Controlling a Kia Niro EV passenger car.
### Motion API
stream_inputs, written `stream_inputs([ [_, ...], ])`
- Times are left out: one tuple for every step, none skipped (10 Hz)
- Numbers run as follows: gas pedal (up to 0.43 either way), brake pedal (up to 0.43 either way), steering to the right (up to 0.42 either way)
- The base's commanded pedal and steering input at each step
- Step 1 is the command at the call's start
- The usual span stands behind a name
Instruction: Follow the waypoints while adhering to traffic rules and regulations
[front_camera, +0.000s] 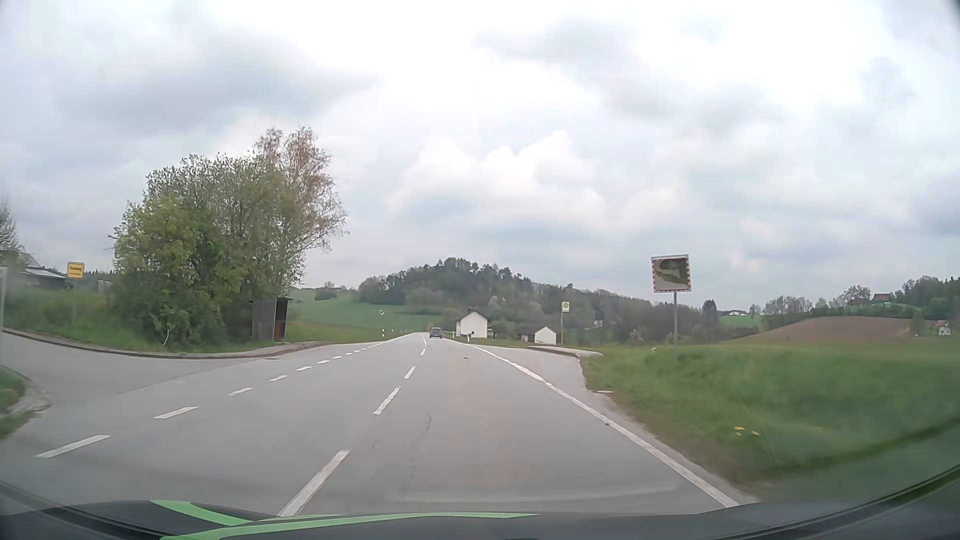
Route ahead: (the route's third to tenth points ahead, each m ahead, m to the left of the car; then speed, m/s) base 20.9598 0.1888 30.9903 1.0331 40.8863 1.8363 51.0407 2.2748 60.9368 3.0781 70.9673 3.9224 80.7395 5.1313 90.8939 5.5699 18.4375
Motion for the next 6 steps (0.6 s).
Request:
stream_inputs([
  [0.177, 0.0, -0.019],
  [0.177, 0.0, -0.019],
  [0.177, 0.0, -0.019],
  [0.189, 0.0, -0.018],
  [0.189, 0.0, -0.018],
  [0.189, 0.0, -0.017],
])
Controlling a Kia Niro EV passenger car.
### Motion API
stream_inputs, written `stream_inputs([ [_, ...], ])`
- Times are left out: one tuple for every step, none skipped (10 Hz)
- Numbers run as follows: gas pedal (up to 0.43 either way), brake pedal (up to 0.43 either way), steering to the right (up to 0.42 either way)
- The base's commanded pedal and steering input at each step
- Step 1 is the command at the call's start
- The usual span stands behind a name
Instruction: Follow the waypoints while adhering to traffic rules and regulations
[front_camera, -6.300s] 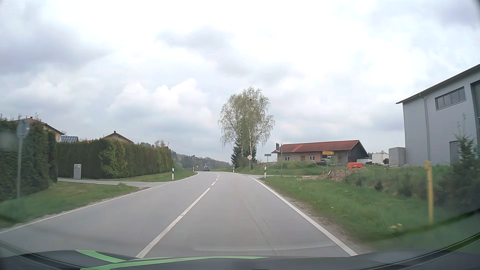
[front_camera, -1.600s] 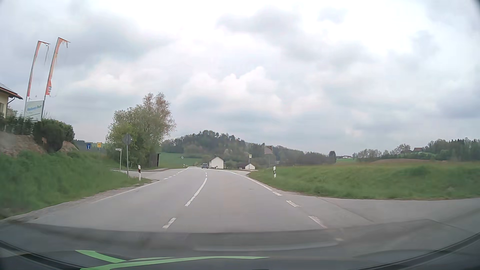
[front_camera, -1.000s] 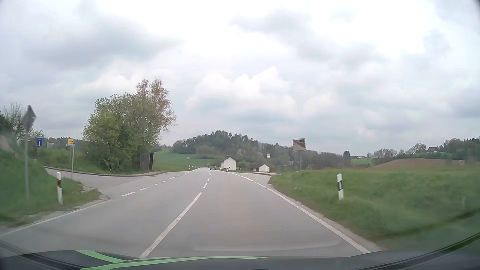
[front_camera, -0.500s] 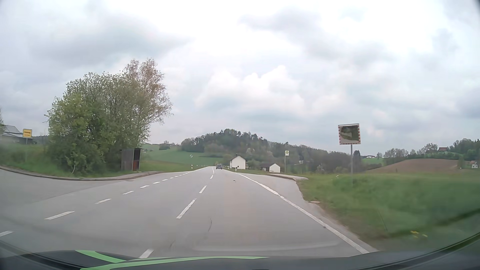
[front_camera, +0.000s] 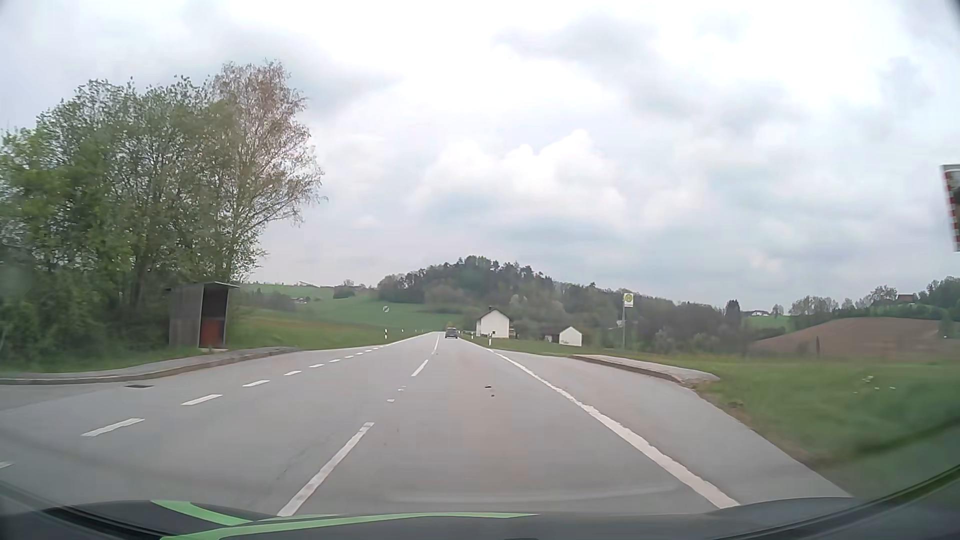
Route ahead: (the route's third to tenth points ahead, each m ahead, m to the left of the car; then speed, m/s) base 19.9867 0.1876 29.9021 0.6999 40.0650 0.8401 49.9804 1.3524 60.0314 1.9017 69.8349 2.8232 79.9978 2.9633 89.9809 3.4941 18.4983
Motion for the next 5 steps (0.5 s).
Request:
stream_inputs([
  [0.189, 0.0, -0.016],
  [0.197, 0.0, -0.015],
  [0.197, 0.0, -0.013],
  [0.197, 0.0, -0.011],
  [0.209, 0.0, -0.01],
])
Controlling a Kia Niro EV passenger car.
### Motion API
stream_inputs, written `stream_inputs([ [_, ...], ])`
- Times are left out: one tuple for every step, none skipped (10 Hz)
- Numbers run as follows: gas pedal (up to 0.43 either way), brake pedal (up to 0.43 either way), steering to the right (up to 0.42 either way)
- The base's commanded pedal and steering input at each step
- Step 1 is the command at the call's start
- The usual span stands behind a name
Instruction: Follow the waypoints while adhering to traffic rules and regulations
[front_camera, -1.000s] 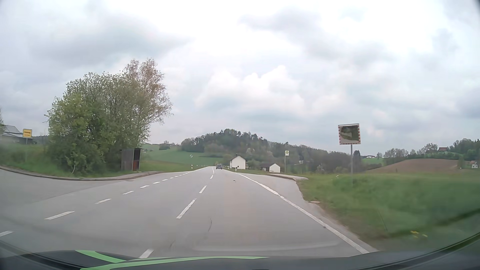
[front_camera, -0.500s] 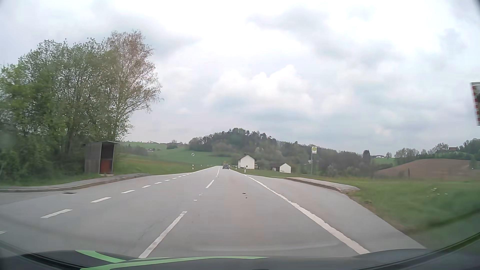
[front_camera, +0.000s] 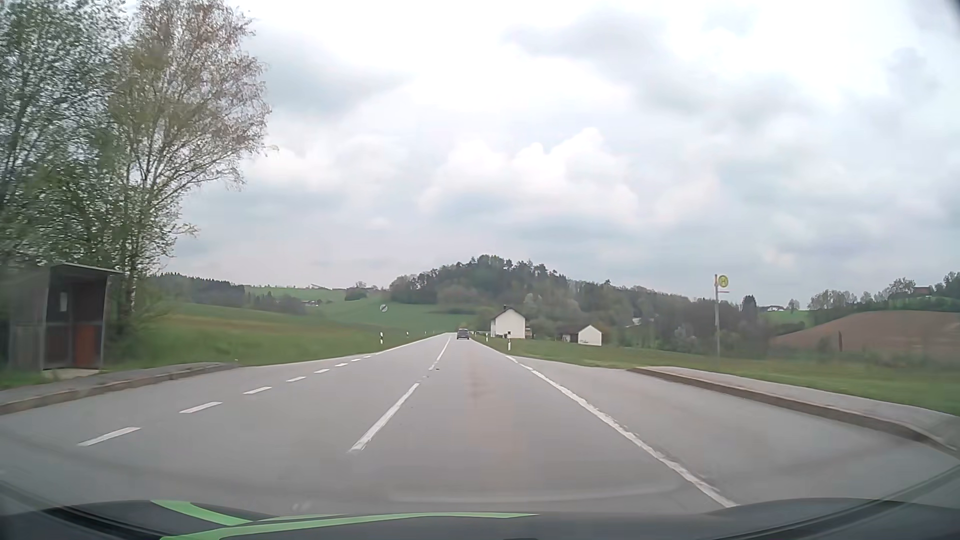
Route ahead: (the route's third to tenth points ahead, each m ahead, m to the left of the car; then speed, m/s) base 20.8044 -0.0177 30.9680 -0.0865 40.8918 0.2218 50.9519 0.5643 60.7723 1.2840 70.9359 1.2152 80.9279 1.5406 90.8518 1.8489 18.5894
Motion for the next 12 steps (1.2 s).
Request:
stream_inputs([
  [0.209, 0.0, -0.009],
  [0.209, 0.0, -0.008],
  [0.209, 0.0, -0.007],
  [0.209, 0.0, -0.006],
  [0.209, 0.0, -0.005],
  [0.22, 0.0, -0.005],
  [0.22, 0.0, -0.005],
  [0.22, 0.0, -0.005],
  [0.22, 0.0, -0.005],
  [0.22, 0.0, -0.005],
  [0.22, 0.0, -0.005],
  [0.22, 0.0, -0.005],
])
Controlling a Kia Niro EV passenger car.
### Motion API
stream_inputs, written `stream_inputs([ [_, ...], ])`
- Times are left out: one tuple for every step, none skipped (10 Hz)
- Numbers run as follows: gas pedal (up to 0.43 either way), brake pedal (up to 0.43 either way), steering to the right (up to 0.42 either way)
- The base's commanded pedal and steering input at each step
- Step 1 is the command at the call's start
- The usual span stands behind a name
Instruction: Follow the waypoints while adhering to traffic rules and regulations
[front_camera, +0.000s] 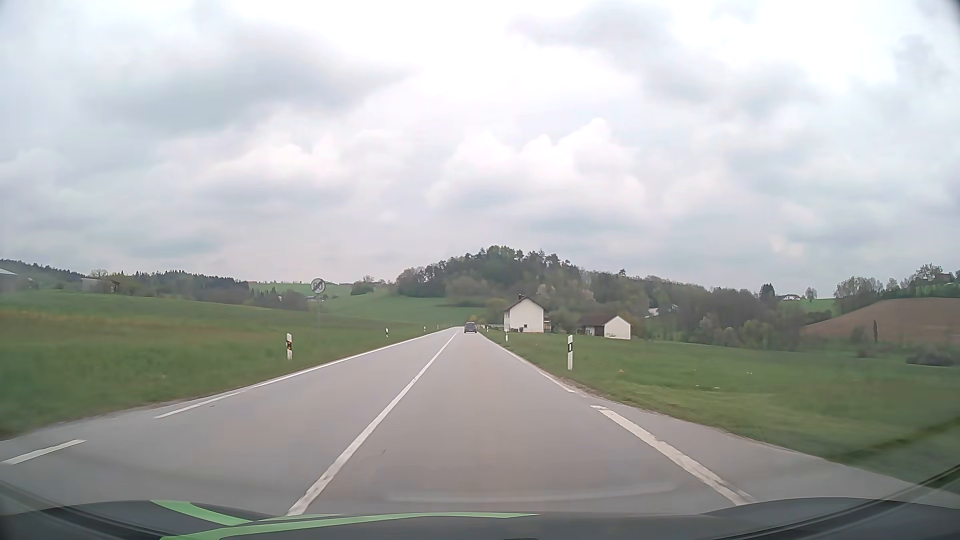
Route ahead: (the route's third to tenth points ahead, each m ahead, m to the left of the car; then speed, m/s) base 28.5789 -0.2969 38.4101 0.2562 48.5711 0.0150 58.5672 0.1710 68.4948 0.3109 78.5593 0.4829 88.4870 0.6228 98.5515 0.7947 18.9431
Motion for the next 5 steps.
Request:
stream_inputs([
  [0.22, 0.0, -0.005],
  [0.22, 0.0, -0.004],
  [0.22, 0.0, -0.005],
  [0.22, 0.0, -0.005],
  [0.22, 0.0, -0.005],
])
